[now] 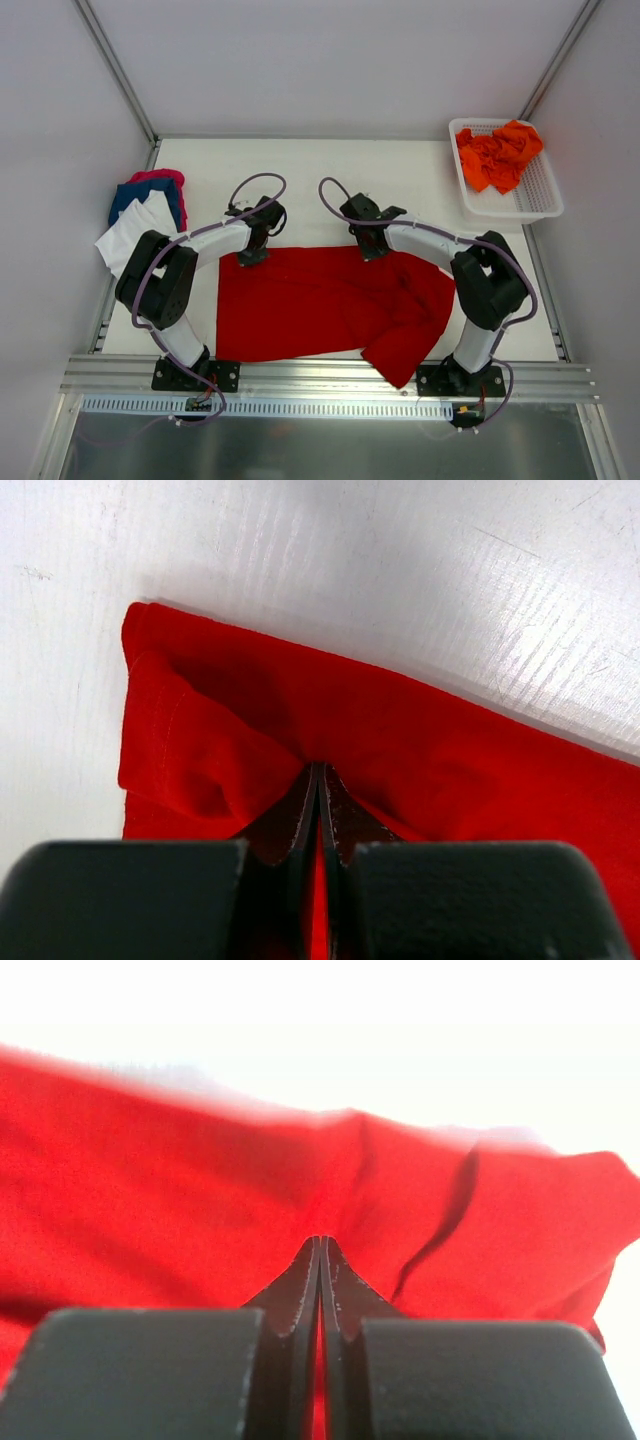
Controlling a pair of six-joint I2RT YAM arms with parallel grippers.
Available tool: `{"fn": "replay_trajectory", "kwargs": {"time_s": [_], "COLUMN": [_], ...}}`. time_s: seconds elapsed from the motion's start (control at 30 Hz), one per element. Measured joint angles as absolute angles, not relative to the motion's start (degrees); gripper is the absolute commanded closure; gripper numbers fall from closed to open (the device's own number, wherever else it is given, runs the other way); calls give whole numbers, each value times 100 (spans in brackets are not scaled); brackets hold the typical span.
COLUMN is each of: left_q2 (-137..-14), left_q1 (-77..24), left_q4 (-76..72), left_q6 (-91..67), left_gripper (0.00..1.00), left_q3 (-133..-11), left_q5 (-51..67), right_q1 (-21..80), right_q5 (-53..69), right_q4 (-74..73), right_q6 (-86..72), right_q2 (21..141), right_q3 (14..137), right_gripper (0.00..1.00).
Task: Fold and stack the t-shirts
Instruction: Fold the tshirt
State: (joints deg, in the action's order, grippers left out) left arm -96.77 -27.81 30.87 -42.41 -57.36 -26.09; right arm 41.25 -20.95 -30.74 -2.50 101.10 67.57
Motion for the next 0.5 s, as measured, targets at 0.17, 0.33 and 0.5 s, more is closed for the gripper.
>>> {"fn": "replay_trajectory", "kwargs": {"time_s": [0.17,0.33,0.5], "left_q2": [-9677,-9677,-9675], "left_q1": [-2781,-2781,-2781], "left_q4": [3087,3087,3079], "left_q6": [-4241,-4241,-4241], "left_gripper": [100,100,100], "left_q3": [-5734,-5693,-5631], "left_q5": [-2609,-2609,-2615], "right_q1": [3747,3385,3079], "right_q5": [-2008,-1938,-1933], "right_q4": [-2941,-2888,-2936], "right_q6": [25,198,270], "right_q2": [10416,10698,10960], "right_q3": [7146,7271,7303], "right_gripper": [99,100,99]}}
